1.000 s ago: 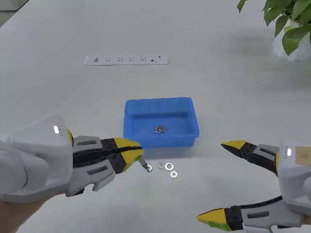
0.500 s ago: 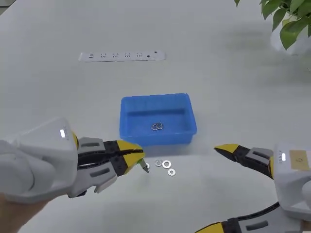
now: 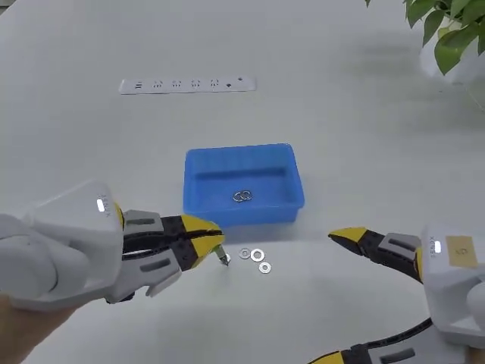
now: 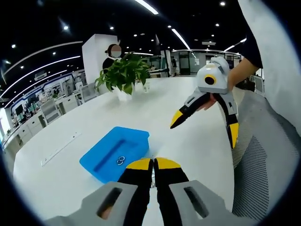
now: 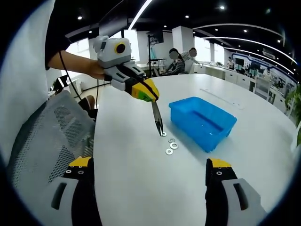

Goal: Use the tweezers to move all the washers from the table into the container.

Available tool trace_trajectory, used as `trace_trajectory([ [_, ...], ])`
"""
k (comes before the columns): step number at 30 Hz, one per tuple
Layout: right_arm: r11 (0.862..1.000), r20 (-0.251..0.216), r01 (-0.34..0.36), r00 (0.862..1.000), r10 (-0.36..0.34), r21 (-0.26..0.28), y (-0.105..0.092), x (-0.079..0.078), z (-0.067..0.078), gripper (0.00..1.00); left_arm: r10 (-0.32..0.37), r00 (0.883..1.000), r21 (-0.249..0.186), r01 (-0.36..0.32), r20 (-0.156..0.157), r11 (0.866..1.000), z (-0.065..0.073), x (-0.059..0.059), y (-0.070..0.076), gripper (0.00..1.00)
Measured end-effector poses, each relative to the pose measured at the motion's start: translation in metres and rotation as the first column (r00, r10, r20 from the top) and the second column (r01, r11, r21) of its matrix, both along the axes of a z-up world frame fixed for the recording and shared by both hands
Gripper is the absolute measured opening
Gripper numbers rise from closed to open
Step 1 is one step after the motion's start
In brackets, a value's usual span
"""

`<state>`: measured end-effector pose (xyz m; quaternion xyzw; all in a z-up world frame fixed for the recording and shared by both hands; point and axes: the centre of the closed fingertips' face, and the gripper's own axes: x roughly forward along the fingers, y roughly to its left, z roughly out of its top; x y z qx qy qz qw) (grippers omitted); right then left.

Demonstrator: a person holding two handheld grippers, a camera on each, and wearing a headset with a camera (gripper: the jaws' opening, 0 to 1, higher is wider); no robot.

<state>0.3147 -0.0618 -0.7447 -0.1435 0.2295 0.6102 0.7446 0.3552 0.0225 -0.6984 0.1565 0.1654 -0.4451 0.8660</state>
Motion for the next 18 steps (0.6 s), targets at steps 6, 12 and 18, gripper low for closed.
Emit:
trace_trajectory([
  [6, 1.000, -0.014, -0.011, 1.000, 0.011, -0.006, 0.002, -0.002, -0.003, 0.98, -0.003, 1.000, 0.003, 0.003, -0.004, 1.000, -0.002, 0.002, 0.000, 0.05],
  [12, 0.999, -0.026, -0.038, 0.999, 0.038, -0.002, 0.013, 0.000, -0.003, 0.97, 0.015, 0.999, 0.009, -0.014, -0.048, 1.000, -0.003, 0.005, 0.008, 0.05],
  [18, 0.995, -0.031, -0.082, 0.996, 0.084, 0.051, 0.044, 0.016, 0.006, 0.86, 0.004, 0.996, 0.009, -0.003, -0.089, 1.000, -0.004, 0.004, 0.009, 0.05],
])
